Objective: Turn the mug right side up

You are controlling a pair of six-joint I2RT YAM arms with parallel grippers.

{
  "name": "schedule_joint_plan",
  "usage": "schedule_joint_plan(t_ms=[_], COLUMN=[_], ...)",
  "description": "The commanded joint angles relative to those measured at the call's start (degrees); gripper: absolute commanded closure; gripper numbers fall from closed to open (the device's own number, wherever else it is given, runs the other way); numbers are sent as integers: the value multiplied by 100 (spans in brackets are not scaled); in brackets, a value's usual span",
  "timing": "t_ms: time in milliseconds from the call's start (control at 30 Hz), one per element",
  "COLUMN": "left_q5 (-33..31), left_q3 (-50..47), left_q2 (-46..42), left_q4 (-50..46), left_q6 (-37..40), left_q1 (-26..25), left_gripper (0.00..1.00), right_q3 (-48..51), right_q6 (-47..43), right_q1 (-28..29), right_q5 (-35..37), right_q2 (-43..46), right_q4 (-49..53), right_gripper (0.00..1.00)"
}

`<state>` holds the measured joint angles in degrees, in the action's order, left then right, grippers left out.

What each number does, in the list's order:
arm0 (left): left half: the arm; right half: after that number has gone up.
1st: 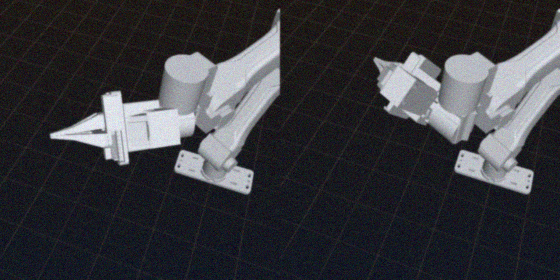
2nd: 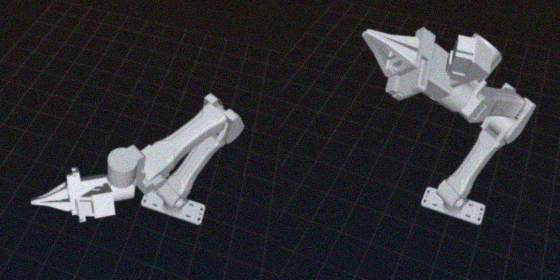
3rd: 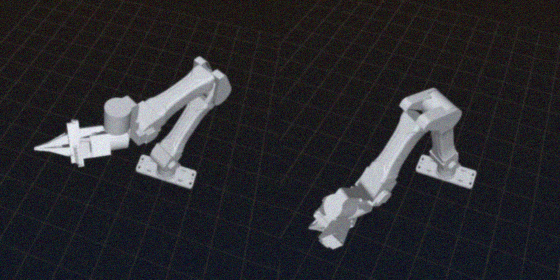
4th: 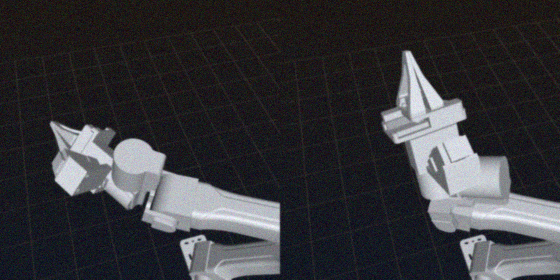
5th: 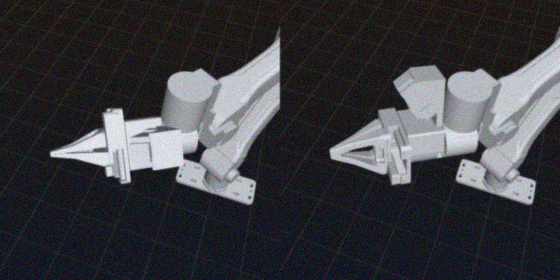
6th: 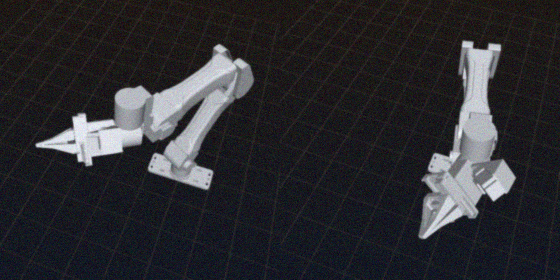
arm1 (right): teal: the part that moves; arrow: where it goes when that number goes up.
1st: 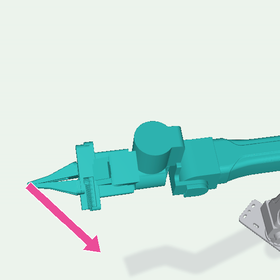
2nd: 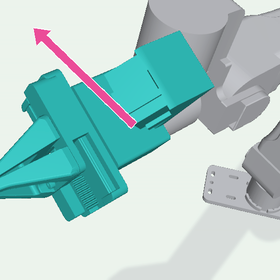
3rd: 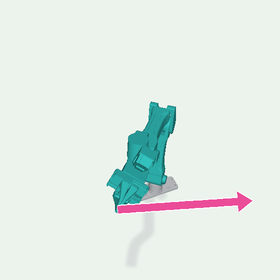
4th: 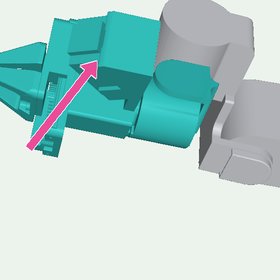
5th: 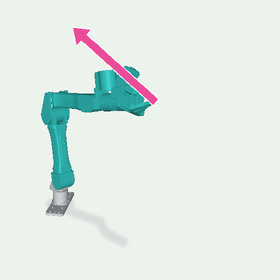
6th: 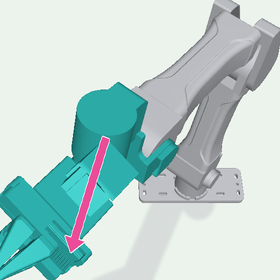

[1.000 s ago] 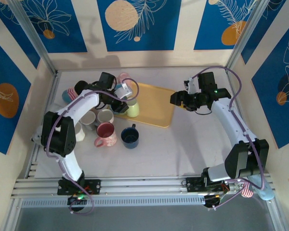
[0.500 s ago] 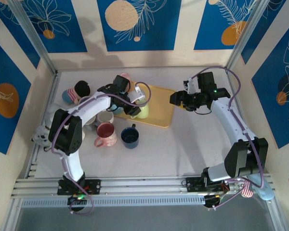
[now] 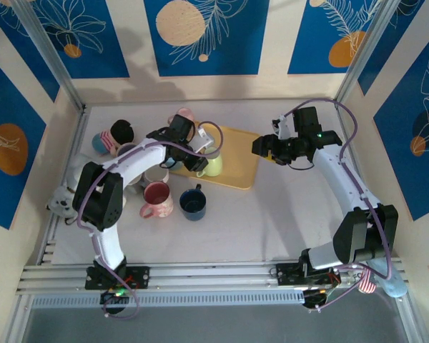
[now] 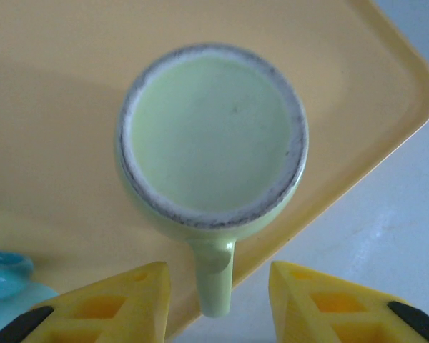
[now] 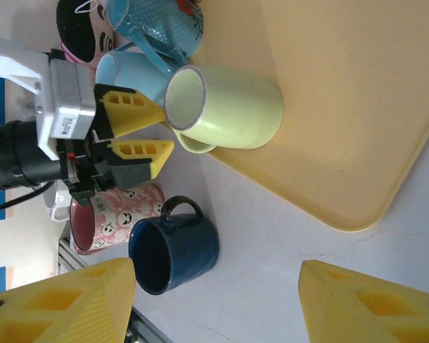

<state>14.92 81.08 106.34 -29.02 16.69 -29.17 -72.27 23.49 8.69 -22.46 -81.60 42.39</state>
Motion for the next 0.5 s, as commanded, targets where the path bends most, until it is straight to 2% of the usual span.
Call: schedule_joint_plan(t_ms=[0,167,467], left_q5=[13,72,11], left_q3=[-191,-373,-128], left_q2=[-105,-67,269], left_q4=[111,358,344], left_q6=[-406,-570,-535], left_q1=[-10,-62,-172], left_gripper=[59,62,70], right_q3=[-50,-50,-50], right_q6=[51,17,4], right_q1=[41,37,35], right_q5=[-136,-116,-102], right_q2=[85,105,175], right_q4=[-42,-13,19], right_gripper=[38,38,38])
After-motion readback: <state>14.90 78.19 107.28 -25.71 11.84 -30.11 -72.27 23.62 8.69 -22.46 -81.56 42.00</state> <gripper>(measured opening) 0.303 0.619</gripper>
